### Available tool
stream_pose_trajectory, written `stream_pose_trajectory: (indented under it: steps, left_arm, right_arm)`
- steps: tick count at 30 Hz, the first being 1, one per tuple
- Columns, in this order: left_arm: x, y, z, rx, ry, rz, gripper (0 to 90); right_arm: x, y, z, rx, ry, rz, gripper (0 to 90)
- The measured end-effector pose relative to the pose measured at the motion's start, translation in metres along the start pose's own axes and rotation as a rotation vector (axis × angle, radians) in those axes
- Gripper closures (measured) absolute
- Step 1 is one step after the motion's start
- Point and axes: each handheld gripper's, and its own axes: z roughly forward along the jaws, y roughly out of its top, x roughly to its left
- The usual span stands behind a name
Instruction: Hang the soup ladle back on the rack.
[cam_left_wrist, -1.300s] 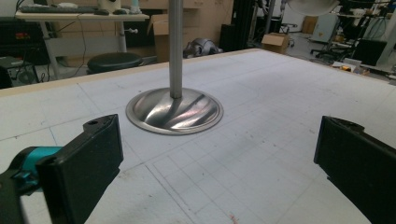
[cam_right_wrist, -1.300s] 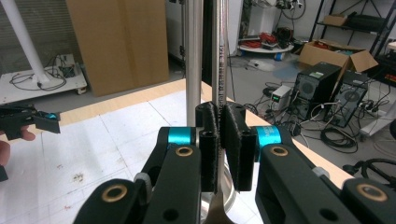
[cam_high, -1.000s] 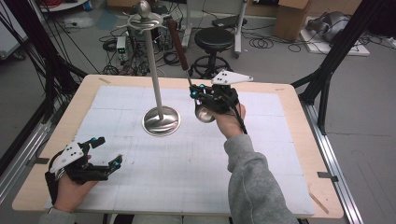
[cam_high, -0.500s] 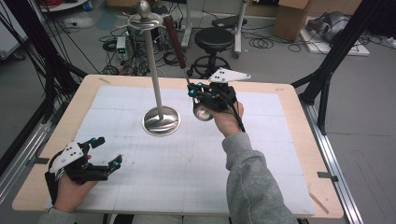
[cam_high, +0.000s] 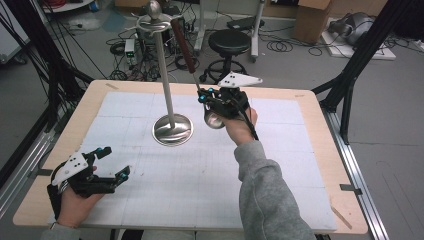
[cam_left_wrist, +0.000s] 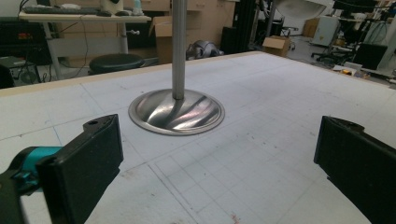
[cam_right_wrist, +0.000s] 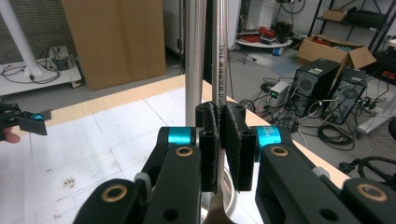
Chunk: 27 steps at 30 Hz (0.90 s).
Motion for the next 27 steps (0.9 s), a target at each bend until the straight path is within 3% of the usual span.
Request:
stream_pose_trajectory:
  steps: [10,27]
  left_arm:
    - [0.000,0.000,0.000,0.000,0.001,-0.002,1.7]
    - [0.001,0.000,-0.002,-0.014,0.009,-0.011,1.7]
  right_arm:
    - [0.001,0.001,0.008,0.022,-0.016,-0.013,84.8]
    - [0.004,0.003,0.033,0.054,-0.005,-0.001,84.7]
